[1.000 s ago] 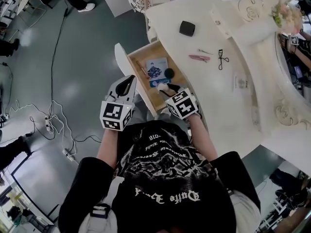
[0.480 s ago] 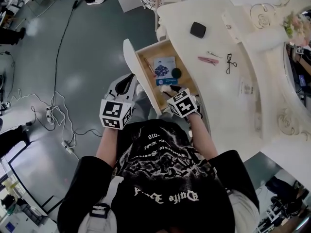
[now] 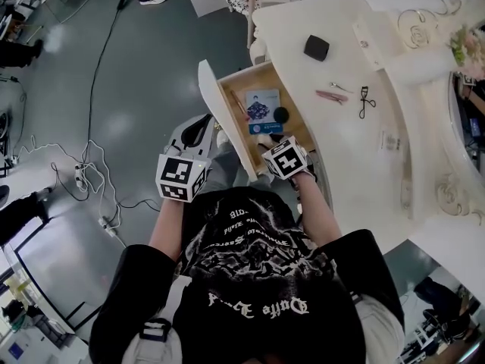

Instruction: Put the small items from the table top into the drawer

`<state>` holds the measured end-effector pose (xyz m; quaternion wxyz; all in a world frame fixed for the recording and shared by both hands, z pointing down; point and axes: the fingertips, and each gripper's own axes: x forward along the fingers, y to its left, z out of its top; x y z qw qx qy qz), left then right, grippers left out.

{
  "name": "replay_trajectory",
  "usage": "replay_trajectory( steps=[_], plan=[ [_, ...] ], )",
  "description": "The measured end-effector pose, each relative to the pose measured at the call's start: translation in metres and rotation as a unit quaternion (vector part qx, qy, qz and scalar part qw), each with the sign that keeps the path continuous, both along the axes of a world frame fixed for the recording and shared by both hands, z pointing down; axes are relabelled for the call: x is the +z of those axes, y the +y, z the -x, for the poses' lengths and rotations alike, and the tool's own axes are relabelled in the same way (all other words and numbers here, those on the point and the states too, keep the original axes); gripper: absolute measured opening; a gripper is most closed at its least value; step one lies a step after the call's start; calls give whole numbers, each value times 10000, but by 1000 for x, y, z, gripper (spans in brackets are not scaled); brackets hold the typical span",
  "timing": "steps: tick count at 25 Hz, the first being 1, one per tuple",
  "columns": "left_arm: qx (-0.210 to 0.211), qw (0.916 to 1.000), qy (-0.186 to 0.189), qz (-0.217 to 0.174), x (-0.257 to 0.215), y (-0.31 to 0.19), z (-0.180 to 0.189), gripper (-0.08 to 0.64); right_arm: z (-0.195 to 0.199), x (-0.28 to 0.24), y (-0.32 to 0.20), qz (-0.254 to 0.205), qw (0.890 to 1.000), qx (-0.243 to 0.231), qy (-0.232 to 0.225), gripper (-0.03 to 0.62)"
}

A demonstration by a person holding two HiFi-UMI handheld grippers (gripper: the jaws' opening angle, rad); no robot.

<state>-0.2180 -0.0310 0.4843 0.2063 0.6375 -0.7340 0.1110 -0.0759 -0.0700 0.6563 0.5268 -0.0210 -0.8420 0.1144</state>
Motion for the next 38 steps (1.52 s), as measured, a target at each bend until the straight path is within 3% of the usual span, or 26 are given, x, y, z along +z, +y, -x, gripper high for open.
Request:
replay_trajectory(
  steps=[19, 38],
  plan=[
    [-214, 9997, 86, 44, 6, 6, 18, 17, 13, 9, 4, 106, 9900, -1308, 516, 187],
    [-159, 9997, 41, 188, 10, -5, 33, 17, 17, 32, 7, 175, 9832, -1629, 806, 204]
  ],
)
